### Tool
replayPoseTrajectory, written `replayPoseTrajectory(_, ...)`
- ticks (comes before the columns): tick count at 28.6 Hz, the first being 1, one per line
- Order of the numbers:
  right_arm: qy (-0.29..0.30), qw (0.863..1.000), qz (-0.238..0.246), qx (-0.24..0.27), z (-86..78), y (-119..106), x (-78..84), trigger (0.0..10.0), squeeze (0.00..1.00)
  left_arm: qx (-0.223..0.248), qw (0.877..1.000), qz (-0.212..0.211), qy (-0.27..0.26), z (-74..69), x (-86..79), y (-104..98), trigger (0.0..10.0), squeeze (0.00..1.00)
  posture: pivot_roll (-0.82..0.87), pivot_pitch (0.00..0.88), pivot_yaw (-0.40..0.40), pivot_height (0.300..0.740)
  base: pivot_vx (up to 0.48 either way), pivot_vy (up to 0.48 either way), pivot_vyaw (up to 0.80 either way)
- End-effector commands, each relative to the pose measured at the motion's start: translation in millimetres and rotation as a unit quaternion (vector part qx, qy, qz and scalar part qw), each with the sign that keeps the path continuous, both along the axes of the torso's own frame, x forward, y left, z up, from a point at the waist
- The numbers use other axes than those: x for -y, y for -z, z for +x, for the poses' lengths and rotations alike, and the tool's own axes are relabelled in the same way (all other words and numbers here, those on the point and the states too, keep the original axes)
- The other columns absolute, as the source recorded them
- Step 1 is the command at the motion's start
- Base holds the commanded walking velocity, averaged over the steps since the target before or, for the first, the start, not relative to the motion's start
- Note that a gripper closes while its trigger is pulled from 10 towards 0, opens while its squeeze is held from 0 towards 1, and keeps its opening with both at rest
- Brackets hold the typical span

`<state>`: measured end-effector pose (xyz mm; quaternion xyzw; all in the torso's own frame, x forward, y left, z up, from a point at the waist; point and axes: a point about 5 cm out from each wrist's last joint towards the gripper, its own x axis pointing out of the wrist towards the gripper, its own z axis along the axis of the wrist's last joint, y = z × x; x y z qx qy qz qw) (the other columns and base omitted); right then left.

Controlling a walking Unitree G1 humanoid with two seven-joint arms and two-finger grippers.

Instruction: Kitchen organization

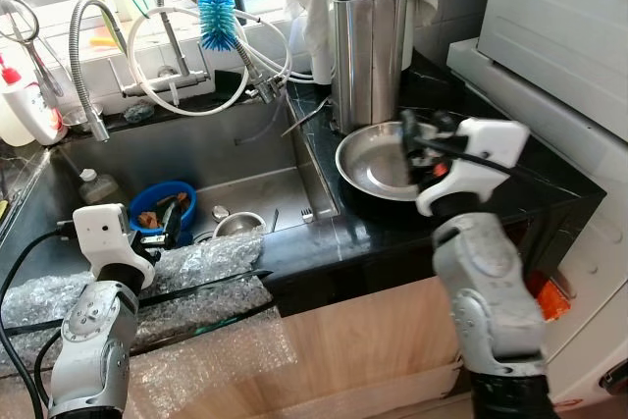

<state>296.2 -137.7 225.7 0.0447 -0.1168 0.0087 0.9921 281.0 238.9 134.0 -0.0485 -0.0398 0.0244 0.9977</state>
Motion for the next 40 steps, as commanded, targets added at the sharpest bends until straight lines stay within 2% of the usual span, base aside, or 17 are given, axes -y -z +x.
replayPoseTrajectory(1, 0.016, 1.000, 0.001, -0.006, -1.8, -7.1, 2.4, 10.0, 0.00, -0.003, 1.000, 0.009, 0.008, 3.9, 4.6, -2.0, 10.0, 0.00, -0.12, 0.000, 0.144, 0.740, 0.000, 0.000, 0.00)
replayPoseTrajectory(2, 0.023, 1.000, 0.002, -0.011, -3.5, -10.1, 7.4, 10.0, 0.00, -0.003, 1.000, 0.021, 0.017, 4.7, 8.3, -1.7, 10.0, 0.00, -0.13, 0.000, 0.144, 0.740, 0.000, 0.000, 0.00)
replayPoseTrajectory(4, 0.047, 0.999, 0.002, -0.020, -5.2, -13.5, 18.2, 10.0, 0.00, -0.005, 1.000, 0.017, 0.020, 5.5, 11.1, -1.0, 10.0, 0.00, -0.13, 0.000, 0.145, 0.740, 0.000, 0.000, 0.00)
replayPoseTrajectory(6, 0.053, 0.998, 0.003, -0.022, -5.7, -14.3, 20.9, 10.0, 0.00, -0.005, 1.000, 0.015, 0.020, 5.6, 11.6, -0.9, 10.0, 0.00, -0.13, 0.000, 0.145, 0.740, 0.000, 0.000, 0.00)
replayPoseTrajectory(7, 0.069, 0.997, 0.024, -0.038, -5.0, -17.6, 32.2, 10.0, 0.00, -0.007, 0.999, 0.016, 0.028, 6.4, 14.6, 0.1, 10.0, 0.00, -0.15, 0.000, 0.148, 0.740, 0.000, 0.000, 0.00)
replayPoseTrajectory(8, 0.073, 0.996, 0.032, -0.045, -4.7, -19.3, 36.5, 10.0, 0.00, -0.008, 0.999, 0.020, 0.034, 6.7, 16.6, 0.3, 10.0, 0.00, -0.15, 0.000, 0.147, 0.740, 0.000, 0.000, 0.00)
replayPoseTrajectory(9, 0.076, 0.995, 0.036, -0.049, -4.6, -20.4, 39.0, 10.0, 0.13, -0.008, 0.999, 0.022, 0.037, 7.0, 17.9, 0.5, 10.0, 0.00, -0.15, 0.000, 0.146, 0.740, 0.000, 0.000, 0.00)
replayPoseTrajectory(10, 0.075, 0.994, 0.043, -0.059, -3.8, -19.4, 41.1, 10.0, 0.84, -0.008, 0.999, 0.023, 0.039, 7.2, 18.9, 0.5, 10.0, 0.00, -0.15, 0.000, 0.144, 0.740, 0.000, 0.000, 0.00)
replayPoseTrajectory(11, 0.073, 0.994, 0.049, -0.072, -3.2, -18.2, 42.5, 10.0, 1.00, -0.008, 0.999, 0.024, 0.039, 7.4, 19.5, 0.6, 10.0, 0.00, -0.15, 0.000, 0.142, 0.740, 0.000, 0.000, 0.00)
replayPoseTrajectory(12, 0.073, 0.992, 0.056, -0.092, -1.6, -16.3, 45.4, 10.0, 1.00, -0.009, 0.999, 0.026, 0.040, 7.6, 20.0, 0.6, 10.0, 0.00, -0.14, 0.000, 0.141, 0.740, 0.000, 0.000, 0.00)
replayPoseTrajectory(16, 0.075, 0.988, 0.069, -0.111, 0.1, -16.2, 48.5, 10.0, 1.00, -0.011, 0.998, 0.035, 0.048, 7.1, 22.9, 1.8, 10.0, 0.00, -0.14, 0.000, 0.138, 0.740, 0.000, 0.000, 0.00)
replayPoseTrajectory(17, 0.072, 0.987, 0.076, -0.121, 0.9, -15.3, 48.6, 10.0, 0.00, -0.012, 0.998, 0.032, 0.049, 6.5, 24.4, 2.7, 10.0, 0.00, -0.14, 0.000, 0.138, 0.740, 0.000, 0.000, 0.00)
replayPoseTrajectory(24, 0.052, 0.982, 0.088, -0.157, 3.8, -11.1, 44.0, 10.0, 0.00, -0.014, 0.997, 0.044, 0.061, 7.2, 30.3, 4.2, 10.0, 0.00, -0.14, 0.000, 0.138, 0.740, 0.000, 0.000, 0.00)
replayPoseTrajectory(29, 0.051, 0.983, 0.083, -0.157, 1.6, -9.1, 46.9, 10.0, 0.00, -0.015, 0.997, 0.045, 0.061, 7.2, 30.4, 5.1, 10.0, 0.00, -0.15, 0.000, 0.142, 0.740, 0.000, 0.000, 0.00)
replayPoseTrajectory(31, 0.039, 0.986, 0.055, -0.155, 10.9, -11.9, 42.1, 10.0, 0.00, -0.018, 0.996, 0.048, 0.068, 8.8, 33.2, 7.1, 10.0, 0.00, -0.15, 0.000, 0.144, 0.740, 0.000, 0.000, 0.00)
replayPoseTrajectory(33, 0.037, 0.985, 0.053, -0.158, 13.9, -11.8, 40.5, 10.0, 0.00, -0.017, 0.996, 0.047, 0.069, 9.3, 34.2, 6.9, 10.0, 0.00, -0.15, 0.000, 0.142, 0.740, 0.000, 0.000, 0.00)
replayPoseTrajectory(40, 0.057, 0.981, 0.059, -0.176, 41.7, -10.5, 36.8, 10.0, 0.00, -0.014, 0.996, 0.050, 0.068, 9.1, 34.7, 6.0, 10.0, 0.00, -0.12, 0.000, 0.127, 0.740, 0.000, 0.000, 0.00)
